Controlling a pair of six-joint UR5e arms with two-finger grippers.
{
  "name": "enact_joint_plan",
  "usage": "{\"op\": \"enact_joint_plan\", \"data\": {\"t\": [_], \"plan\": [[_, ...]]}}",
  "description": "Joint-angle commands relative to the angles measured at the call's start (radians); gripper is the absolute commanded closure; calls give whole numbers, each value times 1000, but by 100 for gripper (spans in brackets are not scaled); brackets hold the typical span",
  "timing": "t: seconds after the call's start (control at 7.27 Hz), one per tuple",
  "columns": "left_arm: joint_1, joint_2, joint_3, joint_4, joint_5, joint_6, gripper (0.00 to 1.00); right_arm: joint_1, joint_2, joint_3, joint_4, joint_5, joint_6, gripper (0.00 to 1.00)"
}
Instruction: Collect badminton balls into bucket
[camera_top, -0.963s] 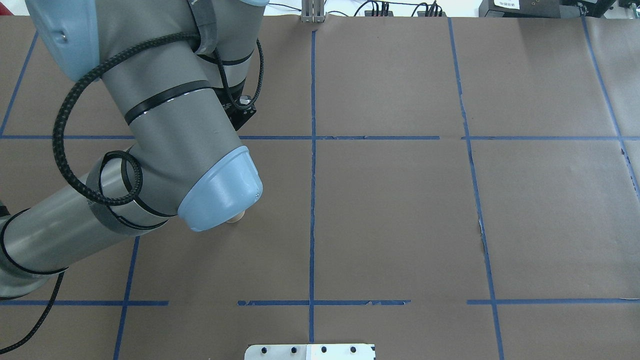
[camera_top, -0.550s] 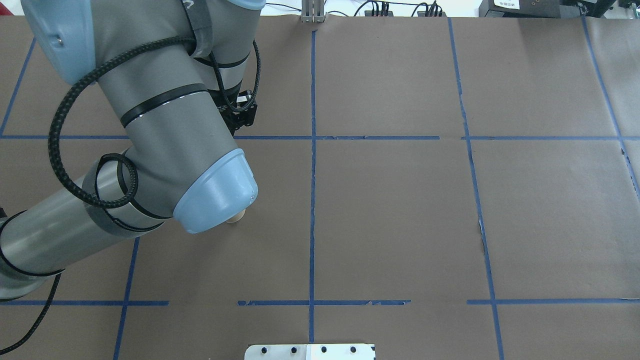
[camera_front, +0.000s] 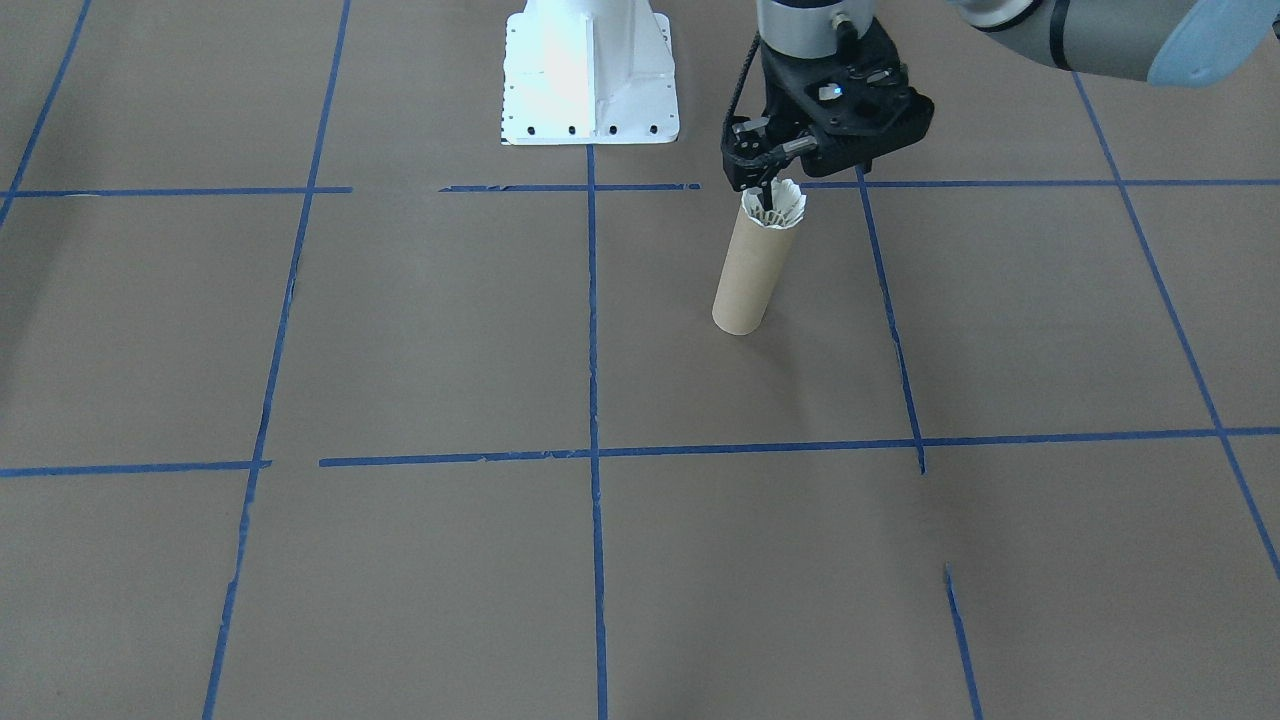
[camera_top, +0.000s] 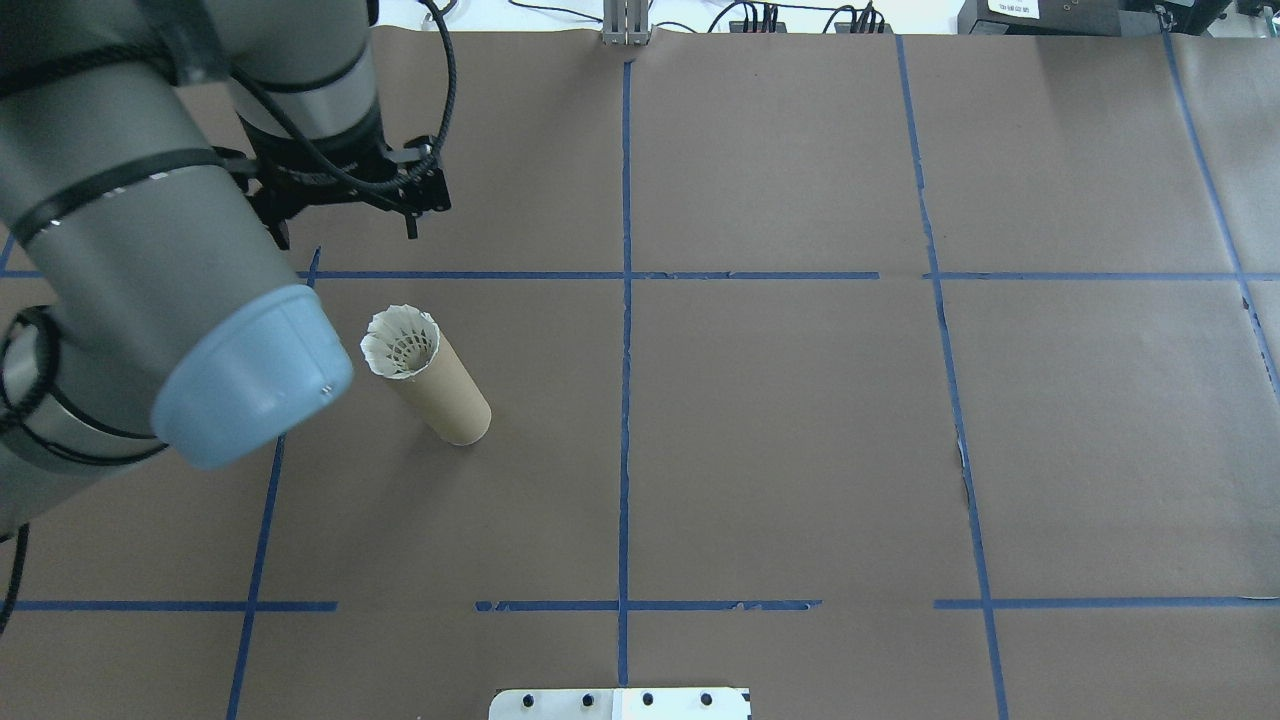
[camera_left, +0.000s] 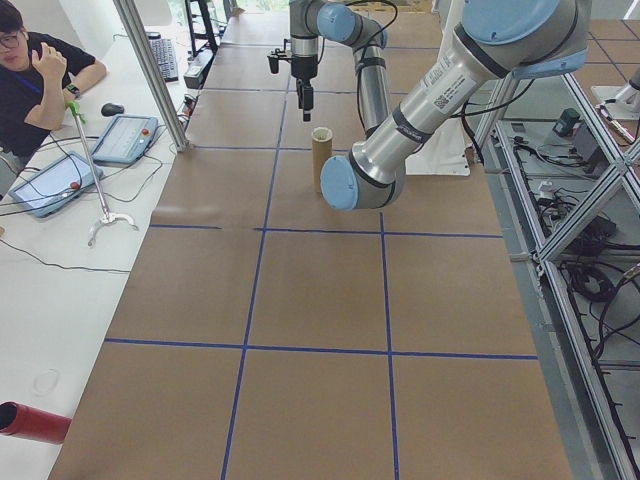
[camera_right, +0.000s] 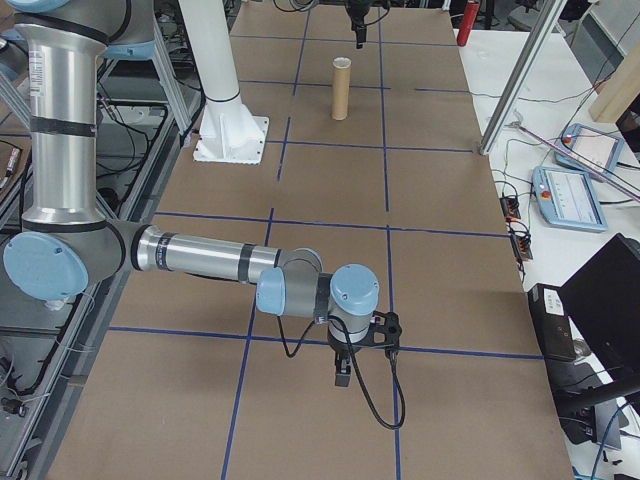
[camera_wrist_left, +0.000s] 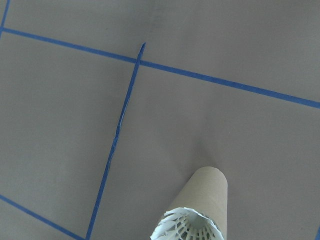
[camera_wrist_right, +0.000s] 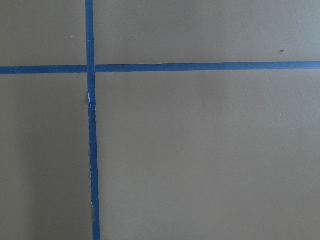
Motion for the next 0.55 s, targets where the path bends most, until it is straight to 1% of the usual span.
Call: {"op": "enact_joint_plan", "data": {"t": [0.0, 0.28, 0.41], "plan": [[-135, 107, -54, -147, -30, 215, 0, 0, 0, 0, 0, 0, 0, 0], [-305, 244, -56, -237, -109, 478, 0, 0, 0, 0, 0, 0, 0, 0], [-388, 307, -46, -251, -134, 629, 0, 0, 0, 0, 0, 0, 0, 0]]}}
